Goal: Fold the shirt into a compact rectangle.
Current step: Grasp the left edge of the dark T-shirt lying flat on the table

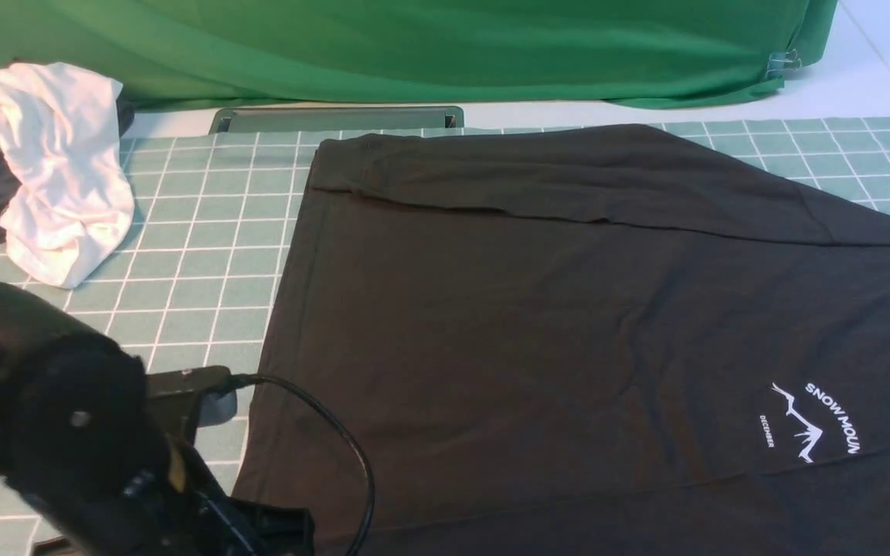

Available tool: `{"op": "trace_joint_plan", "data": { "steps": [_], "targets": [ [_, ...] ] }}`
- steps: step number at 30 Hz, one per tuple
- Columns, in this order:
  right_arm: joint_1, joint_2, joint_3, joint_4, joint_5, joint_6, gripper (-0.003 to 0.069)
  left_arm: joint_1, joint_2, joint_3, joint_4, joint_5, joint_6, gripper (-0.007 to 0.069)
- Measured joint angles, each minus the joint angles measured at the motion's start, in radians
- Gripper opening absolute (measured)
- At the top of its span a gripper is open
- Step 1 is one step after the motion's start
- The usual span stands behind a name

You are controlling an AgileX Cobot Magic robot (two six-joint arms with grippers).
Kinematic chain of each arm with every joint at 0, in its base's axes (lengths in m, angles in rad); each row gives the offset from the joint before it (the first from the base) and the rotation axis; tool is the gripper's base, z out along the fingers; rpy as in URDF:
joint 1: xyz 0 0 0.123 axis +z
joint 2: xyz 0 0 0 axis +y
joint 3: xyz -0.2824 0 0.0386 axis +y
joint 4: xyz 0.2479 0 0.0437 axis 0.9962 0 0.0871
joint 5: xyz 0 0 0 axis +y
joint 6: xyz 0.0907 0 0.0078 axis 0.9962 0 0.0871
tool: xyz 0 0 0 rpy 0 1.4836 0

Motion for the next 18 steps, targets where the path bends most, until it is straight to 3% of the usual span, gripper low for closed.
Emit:
{"op": "trace_joint_plan", "data": {
  "steps": [4,9,14,18],
  "targets": [
    [0.000,0.000,0.000,0.000,-0.002,0.000,0.0031,0.000,0.090,0.018,0.017,-0.097,0.008,0.0451],
    [0.000,0.000,0.000,0.000,-0.004,0.000,0.0031,0.000,0.167,0.018,0.045,-0.166,0.008,0.0466],
    [0.000,0.000,0.000,0.000,-0.008,0.000,0.0031,0.000,0.197,0.018,0.050,-0.172,0.004,0.0431],
    [0.000,0.000,0.000,0.000,-0.011,0.000,0.0032,0.000,0.197,0.018,0.053,-0.176,-0.049,0.0324]
  ]
}}
